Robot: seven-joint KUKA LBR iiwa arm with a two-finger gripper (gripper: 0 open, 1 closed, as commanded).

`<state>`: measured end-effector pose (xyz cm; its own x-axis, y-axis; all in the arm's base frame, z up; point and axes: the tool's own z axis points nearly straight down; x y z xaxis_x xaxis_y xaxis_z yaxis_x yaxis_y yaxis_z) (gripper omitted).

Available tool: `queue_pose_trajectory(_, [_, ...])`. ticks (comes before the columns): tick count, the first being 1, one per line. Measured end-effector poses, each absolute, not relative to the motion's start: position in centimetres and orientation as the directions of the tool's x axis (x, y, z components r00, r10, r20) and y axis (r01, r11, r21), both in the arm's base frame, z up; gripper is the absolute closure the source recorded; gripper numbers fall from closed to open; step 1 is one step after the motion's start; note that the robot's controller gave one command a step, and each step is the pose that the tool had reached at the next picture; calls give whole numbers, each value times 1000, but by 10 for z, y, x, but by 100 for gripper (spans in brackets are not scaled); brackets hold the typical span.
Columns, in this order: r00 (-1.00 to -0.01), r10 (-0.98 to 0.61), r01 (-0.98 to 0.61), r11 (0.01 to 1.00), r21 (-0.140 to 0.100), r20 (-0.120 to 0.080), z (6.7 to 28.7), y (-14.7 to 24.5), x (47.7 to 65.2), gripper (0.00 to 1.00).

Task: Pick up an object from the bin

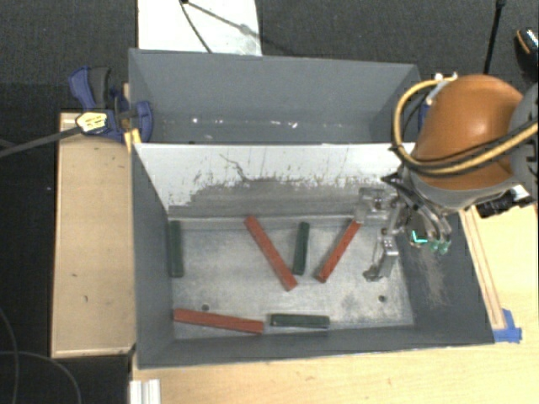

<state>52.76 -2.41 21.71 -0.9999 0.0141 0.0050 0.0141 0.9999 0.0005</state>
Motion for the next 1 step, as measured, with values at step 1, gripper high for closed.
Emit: queue_pose_trajectory(1, [-983, -183, -183, 983, 2, 4, 67, -13, 555, 0])
